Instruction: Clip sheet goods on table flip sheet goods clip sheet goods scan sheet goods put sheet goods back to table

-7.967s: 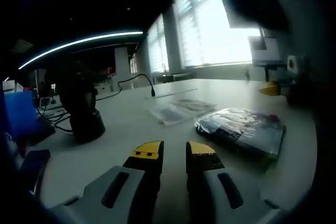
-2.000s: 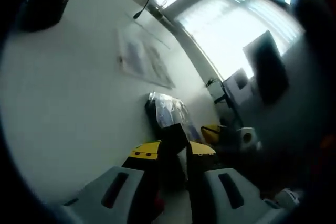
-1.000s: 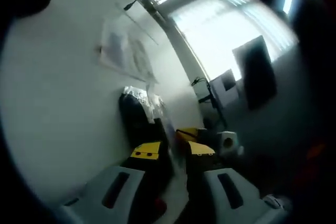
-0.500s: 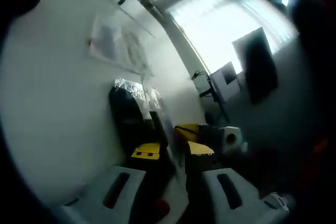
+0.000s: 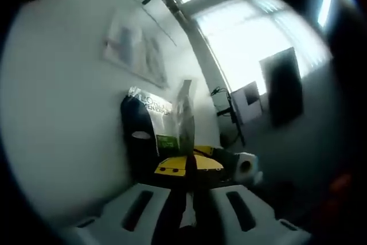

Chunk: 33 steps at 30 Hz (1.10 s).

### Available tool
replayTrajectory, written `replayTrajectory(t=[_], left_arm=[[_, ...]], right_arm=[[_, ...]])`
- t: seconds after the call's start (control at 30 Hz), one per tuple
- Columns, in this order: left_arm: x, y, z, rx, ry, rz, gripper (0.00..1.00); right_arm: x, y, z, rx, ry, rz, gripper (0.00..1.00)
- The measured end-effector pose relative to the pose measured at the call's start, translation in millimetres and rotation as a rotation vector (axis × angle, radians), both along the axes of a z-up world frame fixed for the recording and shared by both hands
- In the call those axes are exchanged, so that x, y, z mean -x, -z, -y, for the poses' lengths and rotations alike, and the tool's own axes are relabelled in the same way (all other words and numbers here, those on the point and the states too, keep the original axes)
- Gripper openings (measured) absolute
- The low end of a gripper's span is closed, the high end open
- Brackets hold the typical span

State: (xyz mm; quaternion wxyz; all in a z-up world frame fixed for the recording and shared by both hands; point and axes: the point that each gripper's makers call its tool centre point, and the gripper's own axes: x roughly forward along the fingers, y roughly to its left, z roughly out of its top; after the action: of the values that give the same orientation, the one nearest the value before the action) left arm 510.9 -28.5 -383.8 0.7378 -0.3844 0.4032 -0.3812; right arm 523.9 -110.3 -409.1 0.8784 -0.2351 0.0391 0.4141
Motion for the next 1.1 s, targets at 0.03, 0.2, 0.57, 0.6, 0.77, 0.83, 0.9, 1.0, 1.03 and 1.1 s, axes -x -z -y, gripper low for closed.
replayTrajectory(t=[0.03, 0.2, 0.57, 0.6, 0.77, 0.83, 0.9, 1.0, 1.03, 1.1], left_arm=[[0.3, -1.9, 1, 0.006, -0.004, -0.002, 0.0], [0.9, -8.6, 2, 0.02, -0.018, 0.001, 0.0], [2.3, -18.2, 6, 0.054, -0.05, -0.008, 0.0], [2.5, -19.5, 7, 0.059, -0.052, -0.01, 0.0], [1.7, -22.6, 8, 0.066, -0.069, -0.012, 0.0], [1.2, -24.9, 7, 0.072, -0.075, -0.008, 0.0], [1.1, -26.0, 7, 0.07, -0.079, -0.002, 0.0], [1.1, -27.4, 7, 0.073, -0.085, 0.0, 0.0], [1.0, -27.6, 8, 0.075, -0.089, -0.002, 0.0], [-0.4, -28.5, 8, 0.076, -0.094, -0.003, 0.0]], right_arm=[[0, -0.4, 0, -0.002, -0.001, 0.001, 0.0], [0, -3.7, 1, -0.013, 0.006, 0.013, 0.0], [2, -28.2, -2, -0.102, 0.007, 0.046, 0.0], [3, -29.9, -4, -0.1, 0.003, 0.047, 0.0], [6, -33.9, -8, -0.105, 0.0, 0.044, 0.0], [7, -34.7, -8, -0.101, 0.009, 0.036, 0.0], [9, -38.3, -6, -0.1, 0.022, 0.039, 0.01], [15, -46.5, -6, -0.114, 0.019, 0.042, 0.02], [17, -47.9, -7, -0.117, 0.017, 0.043, 0.02], [23, -51.4, -9, -0.123, 0.007, 0.041, 0.03]])
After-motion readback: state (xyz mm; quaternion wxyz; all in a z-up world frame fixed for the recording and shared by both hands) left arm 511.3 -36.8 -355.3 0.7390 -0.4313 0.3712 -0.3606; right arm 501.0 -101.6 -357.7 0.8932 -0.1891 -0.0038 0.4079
